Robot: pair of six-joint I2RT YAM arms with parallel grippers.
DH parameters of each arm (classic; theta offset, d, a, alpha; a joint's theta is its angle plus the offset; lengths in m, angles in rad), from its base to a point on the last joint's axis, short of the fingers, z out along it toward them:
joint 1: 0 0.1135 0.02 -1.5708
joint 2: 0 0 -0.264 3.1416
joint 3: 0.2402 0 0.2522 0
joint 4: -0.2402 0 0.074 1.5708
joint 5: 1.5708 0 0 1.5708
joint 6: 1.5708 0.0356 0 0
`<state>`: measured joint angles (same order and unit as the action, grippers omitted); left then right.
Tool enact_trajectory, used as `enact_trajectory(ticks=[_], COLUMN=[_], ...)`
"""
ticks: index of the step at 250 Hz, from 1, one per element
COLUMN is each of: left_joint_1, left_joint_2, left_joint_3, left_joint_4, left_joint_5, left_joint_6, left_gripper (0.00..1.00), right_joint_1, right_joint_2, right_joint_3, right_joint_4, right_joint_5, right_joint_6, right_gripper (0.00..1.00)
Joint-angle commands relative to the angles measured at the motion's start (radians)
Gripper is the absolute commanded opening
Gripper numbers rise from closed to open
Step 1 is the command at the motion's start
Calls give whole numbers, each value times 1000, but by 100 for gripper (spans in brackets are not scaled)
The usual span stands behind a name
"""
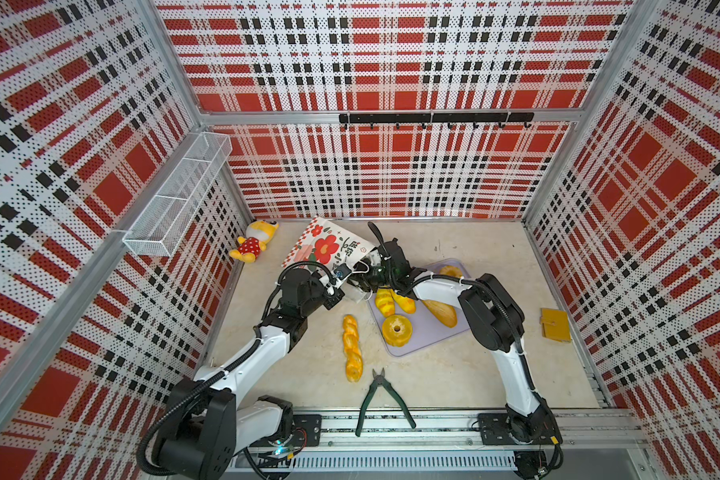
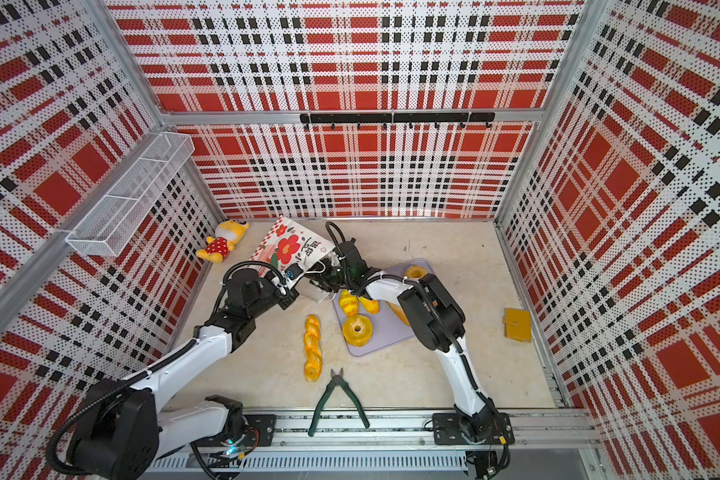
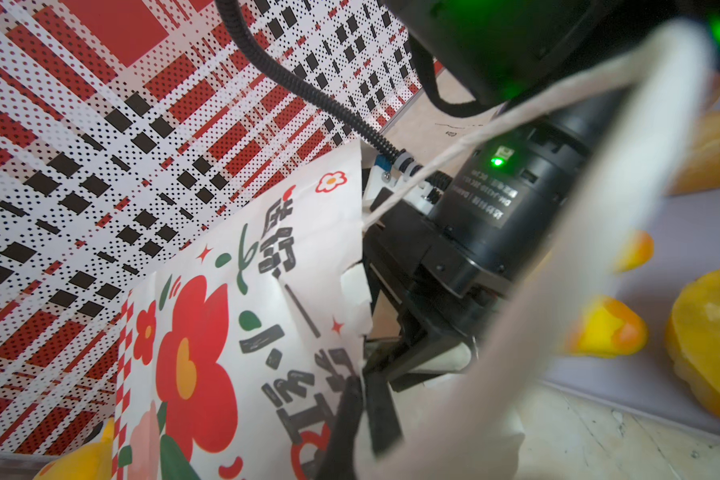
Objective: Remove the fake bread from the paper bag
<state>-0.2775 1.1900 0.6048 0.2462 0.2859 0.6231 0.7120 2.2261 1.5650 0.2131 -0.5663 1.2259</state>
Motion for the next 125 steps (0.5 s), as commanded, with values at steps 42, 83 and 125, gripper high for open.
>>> enact_trajectory(ticks=[42,83,125], left_joint_1=[-19,-19,-40], left_joint_2=[32,36,29], left_joint_3=[6,4,1], left_joint_4=[33,50,69], left_joint_5=[27,15,-30], left_joint_6=[21,0,-19], left_gripper=[0,0,0], right_joint_1=[22,33,30], right_joint_2=[155,133,-10], right_joint_3=[211,175,16], right_joint_4=[-62,-39,-22], right_joint_5=[-109,-152,-145], right_joint_6=[-103,-137,-173], right_gripper=[43,23,0])
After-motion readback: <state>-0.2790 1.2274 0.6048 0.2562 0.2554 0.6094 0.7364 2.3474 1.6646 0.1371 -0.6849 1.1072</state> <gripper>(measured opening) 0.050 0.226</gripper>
